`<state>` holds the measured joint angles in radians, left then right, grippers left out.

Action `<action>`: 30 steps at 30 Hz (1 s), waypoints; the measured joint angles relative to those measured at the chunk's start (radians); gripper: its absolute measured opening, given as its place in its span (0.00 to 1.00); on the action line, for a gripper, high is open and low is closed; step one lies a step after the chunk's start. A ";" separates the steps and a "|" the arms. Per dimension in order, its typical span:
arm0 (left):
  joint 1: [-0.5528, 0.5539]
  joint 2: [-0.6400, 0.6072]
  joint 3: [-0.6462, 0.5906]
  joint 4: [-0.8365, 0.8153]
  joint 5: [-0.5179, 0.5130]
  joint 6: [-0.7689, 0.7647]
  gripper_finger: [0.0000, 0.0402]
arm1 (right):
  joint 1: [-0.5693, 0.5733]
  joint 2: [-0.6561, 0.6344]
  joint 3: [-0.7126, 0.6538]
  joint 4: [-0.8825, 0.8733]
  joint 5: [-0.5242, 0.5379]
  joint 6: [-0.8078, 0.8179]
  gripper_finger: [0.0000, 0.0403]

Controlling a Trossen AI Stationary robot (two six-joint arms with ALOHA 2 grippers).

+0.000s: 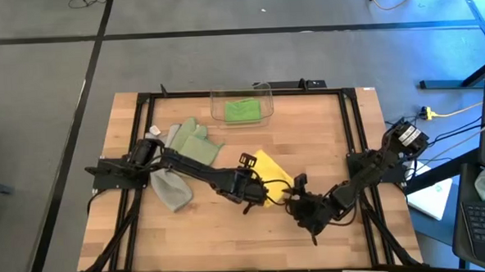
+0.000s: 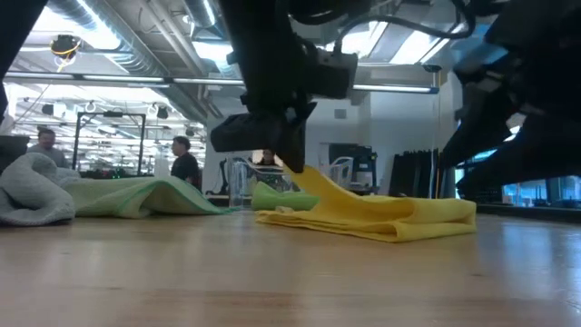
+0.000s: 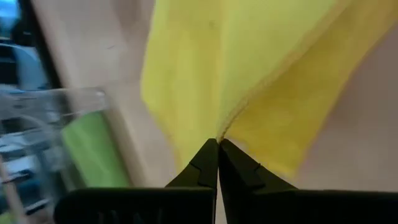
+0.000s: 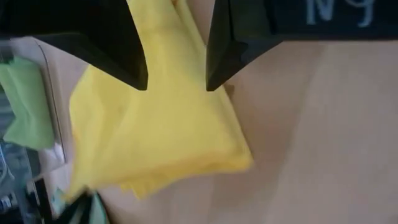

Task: Fold microfiber towels
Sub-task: Fold the yellow microfiber cloth

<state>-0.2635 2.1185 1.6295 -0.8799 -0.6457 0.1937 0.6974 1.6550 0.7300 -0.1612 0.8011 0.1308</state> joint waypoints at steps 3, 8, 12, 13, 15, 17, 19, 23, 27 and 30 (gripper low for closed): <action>-0.015 0.000 0.000 -0.004 0.046 -0.034 0.00 | -0.021 0.004 0.000 -0.017 -0.029 0.022 0.41; -0.029 0.000 0.000 -0.002 0.150 -0.074 0.00 | -0.045 0.044 0.000 0.010 -0.109 0.022 0.41; -0.024 0.001 0.000 -0.029 0.162 -0.088 0.00 | -0.049 0.090 0.000 0.025 -0.114 0.018 0.41; -0.022 0.001 0.000 -0.036 0.153 -0.088 0.00 | -0.050 0.099 0.000 0.037 -0.109 0.010 0.41; -0.013 0.001 0.000 -0.041 0.142 -0.092 0.00 | -0.051 0.114 0.000 0.067 -0.100 -0.012 0.41; -0.001 0.001 0.000 -0.046 0.141 -0.105 0.00 | -0.052 0.120 0.000 0.098 -0.099 -0.042 0.41; 0.010 0.001 0.000 -0.056 0.149 -0.124 0.00 | -0.049 0.119 0.000 0.117 -0.107 -0.064 0.41; 0.022 0.001 0.000 -0.048 0.212 -0.140 0.04 | -0.034 0.110 0.002 0.121 -0.122 -0.072 0.39; 0.019 0.001 0.000 -0.040 0.240 -0.146 0.17 | -0.031 0.110 0.002 0.118 -0.119 -0.063 0.37; 0.011 0.001 0.000 -0.041 0.196 -0.159 0.28 | -0.030 0.110 0.002 0.118 -0.118 -0.059 0.36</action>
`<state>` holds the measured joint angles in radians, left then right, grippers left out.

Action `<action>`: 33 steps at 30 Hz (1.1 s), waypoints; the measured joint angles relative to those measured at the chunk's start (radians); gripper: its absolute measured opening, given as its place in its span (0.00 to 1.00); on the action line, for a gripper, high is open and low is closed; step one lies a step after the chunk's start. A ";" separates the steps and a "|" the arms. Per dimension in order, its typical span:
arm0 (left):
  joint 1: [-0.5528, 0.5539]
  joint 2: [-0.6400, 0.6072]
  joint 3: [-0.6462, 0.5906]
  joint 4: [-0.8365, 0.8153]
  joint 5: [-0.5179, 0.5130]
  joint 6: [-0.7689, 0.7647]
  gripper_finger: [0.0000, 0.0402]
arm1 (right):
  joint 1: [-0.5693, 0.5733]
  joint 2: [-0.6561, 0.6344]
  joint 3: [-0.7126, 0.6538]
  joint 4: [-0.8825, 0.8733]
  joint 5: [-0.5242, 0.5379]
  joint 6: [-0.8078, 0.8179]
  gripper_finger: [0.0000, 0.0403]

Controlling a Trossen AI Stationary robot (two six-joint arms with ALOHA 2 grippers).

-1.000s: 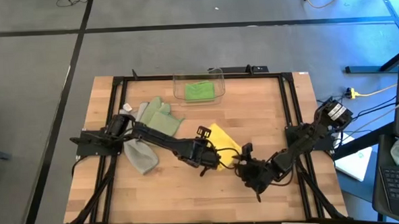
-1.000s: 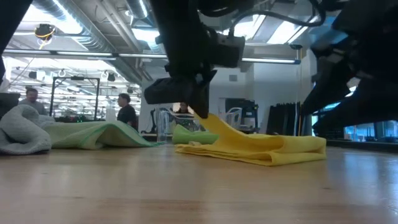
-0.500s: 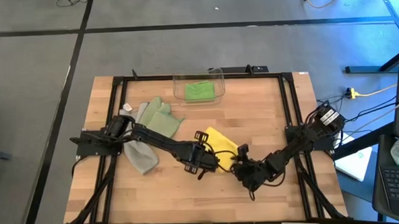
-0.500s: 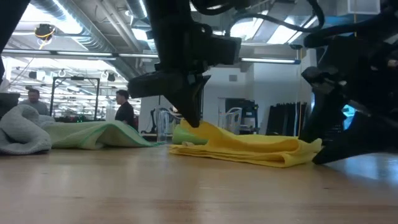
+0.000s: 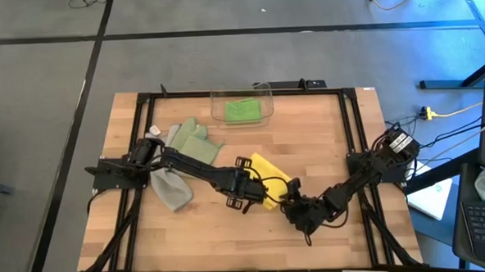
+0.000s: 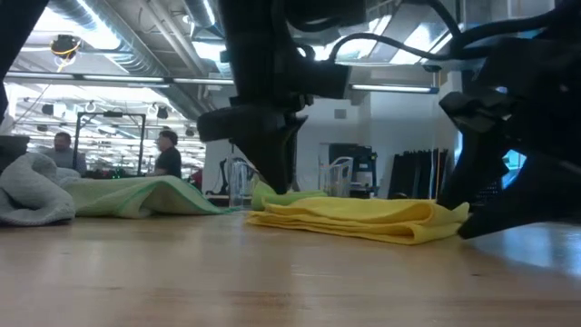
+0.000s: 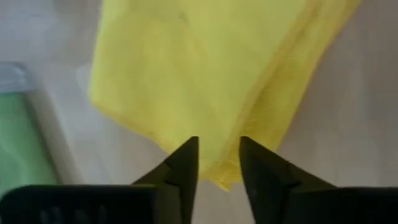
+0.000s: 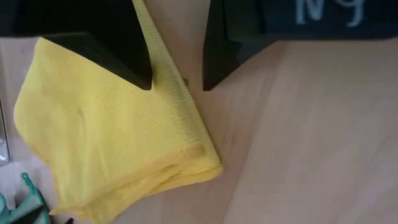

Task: Fold microfiber towels
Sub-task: Fold the yellow microfiber cloth

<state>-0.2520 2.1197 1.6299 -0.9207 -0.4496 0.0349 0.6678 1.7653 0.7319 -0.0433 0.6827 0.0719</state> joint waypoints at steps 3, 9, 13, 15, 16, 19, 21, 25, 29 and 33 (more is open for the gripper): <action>-0.010 0.000 0.000 -0.003 -0.053 0.000 0.37 | 0.000 0.000 0.000 -0.002 0.001 0.001 0.35; -0.032 0.000 0.000 0.054 -0.061 0.023 0.43 | 0.001 -0.001 0.000 -0.092 0.052 0.027 0.32; -0.058 0.000 0.000 0.254 -0.039 0.120 0.42 | 0.010 -0.001 0.001 -0.142 0.081 0.062 0.32; -0.069 0.005 0.002 0.345 0.012 0.176 0.42 | 0.011 -0.002 0.002 -0.154 0.083 0.063 0.32; -0.074 0.011 0.003 0.376 0.027 0.199 0.42 | 0.011 -0.002 0.002 -0.154 0.082 0.063 0.32; -0.074 0.016 0.000 0.380 0.017 0.239 0.42 | 0.008 0.000 0.002 -0.145 0.064 0.053 0.32; -0.063 0.021 0.002 0.387 0.001 0.244 0.42 | 0.000 0.008 0.002 -0.137 0.059 0.047 0.32; -0.019 0.041 0.001 0.367 -0.031 0.263 0.42 | -0.017 0.032 0.004 -0.116 0.038 0.027 0.32; 0.049 0.068 0.001 0.377 -0.019 0.271 0.42 | -0.023 0.038 0.005 -0.096 0.034 0.035 0.32; 0.094 0.087 0.002 0.378 0.024 0.264 0.42 | -0.023 0.040 0.004 -0.090 0.041 0.048 0.32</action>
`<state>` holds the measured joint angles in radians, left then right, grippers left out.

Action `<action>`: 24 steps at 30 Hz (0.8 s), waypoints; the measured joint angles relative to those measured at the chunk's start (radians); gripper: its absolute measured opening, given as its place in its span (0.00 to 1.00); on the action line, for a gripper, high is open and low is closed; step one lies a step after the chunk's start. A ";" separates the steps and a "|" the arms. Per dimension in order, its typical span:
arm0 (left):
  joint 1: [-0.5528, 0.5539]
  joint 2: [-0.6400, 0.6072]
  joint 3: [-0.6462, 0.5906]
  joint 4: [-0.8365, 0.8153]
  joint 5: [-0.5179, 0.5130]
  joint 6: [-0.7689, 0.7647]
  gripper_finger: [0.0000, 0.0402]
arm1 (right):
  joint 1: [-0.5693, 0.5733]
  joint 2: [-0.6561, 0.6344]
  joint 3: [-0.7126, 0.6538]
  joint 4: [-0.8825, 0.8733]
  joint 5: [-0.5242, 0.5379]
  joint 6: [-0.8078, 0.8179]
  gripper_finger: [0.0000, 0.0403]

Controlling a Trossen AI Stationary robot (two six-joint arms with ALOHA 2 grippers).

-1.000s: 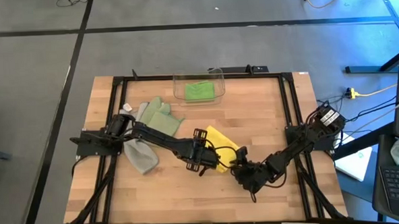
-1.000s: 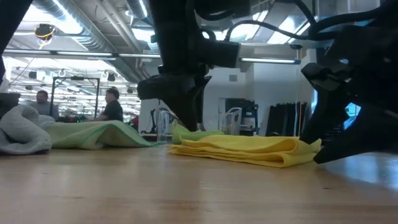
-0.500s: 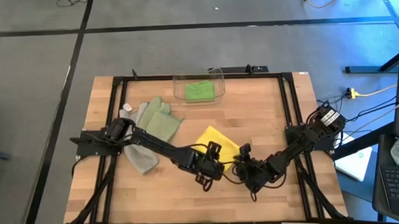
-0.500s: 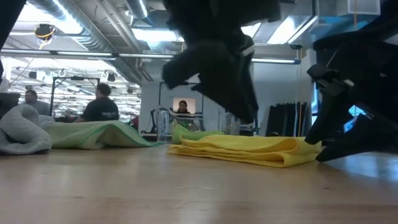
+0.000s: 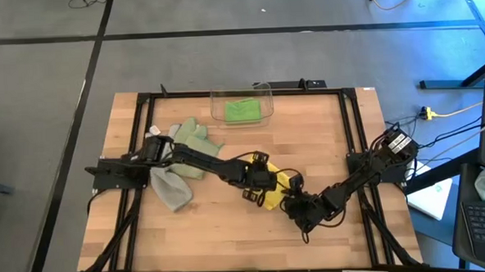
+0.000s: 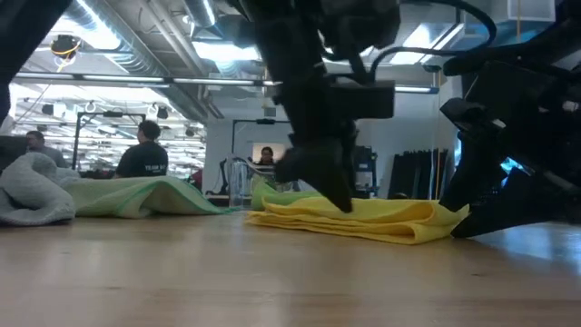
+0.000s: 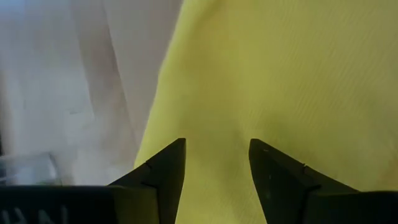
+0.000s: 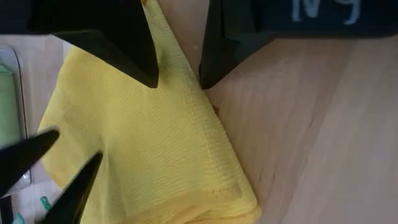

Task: Fold microfiber towels
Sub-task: Fold the yellow microfiber cloth

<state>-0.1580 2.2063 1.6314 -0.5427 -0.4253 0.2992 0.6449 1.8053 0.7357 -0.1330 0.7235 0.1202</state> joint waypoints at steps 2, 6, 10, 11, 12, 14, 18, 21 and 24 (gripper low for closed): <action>0.012 0.016 0.000 -0.013 0.010 -0.002 0.42 | 0.000 0.000 -0.001 0.007 0.000 -0.003 0.32; 0.016 0.047 0.005 -0.003 0.010 -0.005 0.42 | -0.002 0.002 -0.001 0.014 -0.001 -0.022 0.32; 0.004 0.069 0.005 0.021 0.005 -0.001 0.42 | -0.017 0.002 -0.013 0.036 -0.003 -0.053 0.32; 0.002 0.070 0.005 0.024 0.004 -0.001 0.42 | -0.022 0.002 -0.022 0.057 -0.012 -0.078 0.32; 0.001 0.070 0.004 0.024 0.002 -0.001 0.42 | -0.027 0.001 -0.032 0.082 -0.020 -0.107 0.32; 0.001 0.071 0.004 0.024 0.002 -0.001 0.42 | -0.035 -0.002 -0.046 0.112 -0.036 -0.145 0.32; 0.004 0.071 0.003 0.024 0.006 -0.001 0.42 | -0.052 -0.003 -0.051 0.116 -0.047 -0.163 0.32; 0.008 0.071 0.003 0.024 0.011 -0.001 0.42 | -0.057 -0.003 -0.051 0.120 -0.047 -0.174 0.32; 0.008 0.071 0.002 0.024 0.016 -0.001 0.42 | -0.056 -0.003 -0.053 0.136 -0.050 -0.192 0.30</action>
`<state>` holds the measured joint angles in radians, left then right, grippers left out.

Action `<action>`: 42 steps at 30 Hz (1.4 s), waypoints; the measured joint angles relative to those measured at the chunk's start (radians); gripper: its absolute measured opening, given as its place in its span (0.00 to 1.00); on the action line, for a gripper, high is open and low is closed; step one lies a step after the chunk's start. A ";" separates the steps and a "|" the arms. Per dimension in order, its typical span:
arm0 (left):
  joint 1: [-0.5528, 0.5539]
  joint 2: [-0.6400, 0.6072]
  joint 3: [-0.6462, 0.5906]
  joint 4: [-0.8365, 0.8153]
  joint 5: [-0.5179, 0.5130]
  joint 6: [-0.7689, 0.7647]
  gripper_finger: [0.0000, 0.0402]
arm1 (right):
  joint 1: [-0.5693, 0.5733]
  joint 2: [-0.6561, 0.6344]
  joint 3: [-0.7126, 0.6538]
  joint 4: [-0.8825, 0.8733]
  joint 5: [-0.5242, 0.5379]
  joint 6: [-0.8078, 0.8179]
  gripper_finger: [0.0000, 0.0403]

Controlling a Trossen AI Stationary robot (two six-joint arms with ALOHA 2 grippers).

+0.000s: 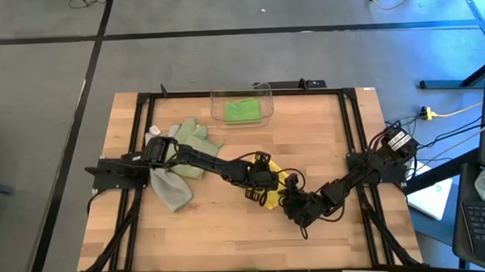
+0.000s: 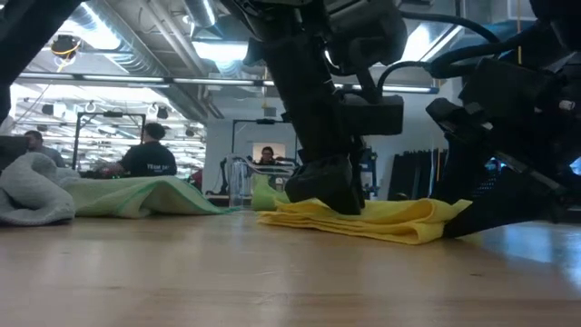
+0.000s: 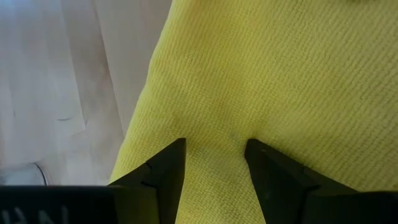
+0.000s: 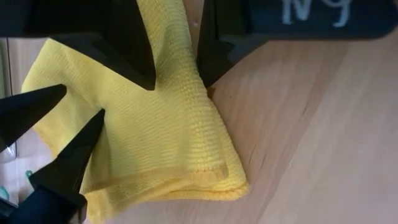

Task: Fold microfiber towels
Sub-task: Fold the yellow microfiber cloth

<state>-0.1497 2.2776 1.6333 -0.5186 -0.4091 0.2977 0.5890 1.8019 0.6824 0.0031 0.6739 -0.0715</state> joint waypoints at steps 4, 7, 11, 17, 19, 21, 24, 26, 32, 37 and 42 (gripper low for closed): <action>0.000 0.000 0.000 0.000 0.000 0.000 0.42 | 0.006 0.000 -0.001 0.012 -0.006 -0.019 0.14; 0.000 0.000 -0.001 0.000 0.000 0.000 0.42 | -0.001 0.000 -0.001 0.016 -0.015 -0.029 0.03; -0.002 0.001 -0.003 0.036 0.003 0.000 0.42 | -0.013 -0.002 0.003 0.010 -0.040 -0.037 0.02; -0.026 0.000 -0.003 0.070 0.000 0.021 0.42 | -0.010 -0.038 0.078 -0.184 -0.001 -0.093 0.01; -0.036 0.000 -0.003 0.073 0.000 0.025 0.42 | -0.011 -0.057 0.123 -0.267 -0.006 -0.090 0.01; -0.046 0.000 -0.003 0.084 0.002 0.027 0.42 | -0.010 -0.075 0.169 -0.337 -0.021 -0.072 0.01; -0.059 0.000 -0.003 0.095 0.002 0.029 0.42 | -0.010 -0.074 0.212 -0.429 -0.102 -0.036 0.01; -0.065 0.000 -0.003 0.102 0.004 0.029 0.42 | -0.003 -0.075 0.243 -0.440 -0.140 -0.015 0.01; -0.082 0.001 -0.005 0.142 0.013 0.035 0.42 | 0.034 -0.076 0.328 -0.525 -0.118 -0.013 0.01; -0.099 0.003 -0.005 0.183 0.021 0.047 0.42 | 0.050 -0.076 0.384 -0.598 -0.019 -0.020 0.01; -0.113 0.005 -0.006 0.214 0.020 0.050 0.42 | 0.049 -0.077 0.386 -0.602 -0.016 -0.019 0.01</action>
<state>-0.2623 2.2822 1.6276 -0.3044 -0.3892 0.3475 0.6382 1.7252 1.0683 -0.5985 0.6583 -0.0906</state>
